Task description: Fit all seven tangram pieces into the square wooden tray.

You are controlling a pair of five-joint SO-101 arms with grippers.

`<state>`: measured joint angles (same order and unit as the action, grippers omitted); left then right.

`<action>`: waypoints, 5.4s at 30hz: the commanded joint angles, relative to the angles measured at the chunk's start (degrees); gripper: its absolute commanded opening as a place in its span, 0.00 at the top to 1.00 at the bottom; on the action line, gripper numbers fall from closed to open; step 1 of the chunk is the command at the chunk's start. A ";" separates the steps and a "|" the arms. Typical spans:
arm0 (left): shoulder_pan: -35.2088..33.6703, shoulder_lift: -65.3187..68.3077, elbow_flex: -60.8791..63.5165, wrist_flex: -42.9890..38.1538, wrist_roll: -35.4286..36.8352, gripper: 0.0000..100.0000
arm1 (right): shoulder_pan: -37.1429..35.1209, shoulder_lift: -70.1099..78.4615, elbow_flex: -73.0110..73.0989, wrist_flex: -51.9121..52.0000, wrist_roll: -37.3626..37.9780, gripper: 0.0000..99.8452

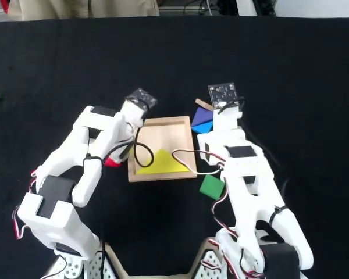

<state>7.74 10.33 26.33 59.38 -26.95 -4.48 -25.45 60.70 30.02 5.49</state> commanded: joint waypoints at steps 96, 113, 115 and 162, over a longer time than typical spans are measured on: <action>-20.00 -9.14 10.07 0.35 64.88 0.67 | -0.97 0.57 -0.04 -1.14 0.09 0.99; -21.05 -9.05 8.57 3.34 64.79 0.67 | -0.97 0.57 -0.04 -1.14 0.09 0.99; -21.32 -9.14 8.57 2.81 64.79 0.67 | -0.97 0.57 -0.04 -1.14 0.09 0.99; -12.79 -8.53 7.43 -9.85 18.73 0.85 | -0.97 0.57 -0.04 -1.14 0.09 0.99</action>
<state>-2.73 2.07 33.45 49.71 -4.62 -4.66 -25.45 61.05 30.02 5.58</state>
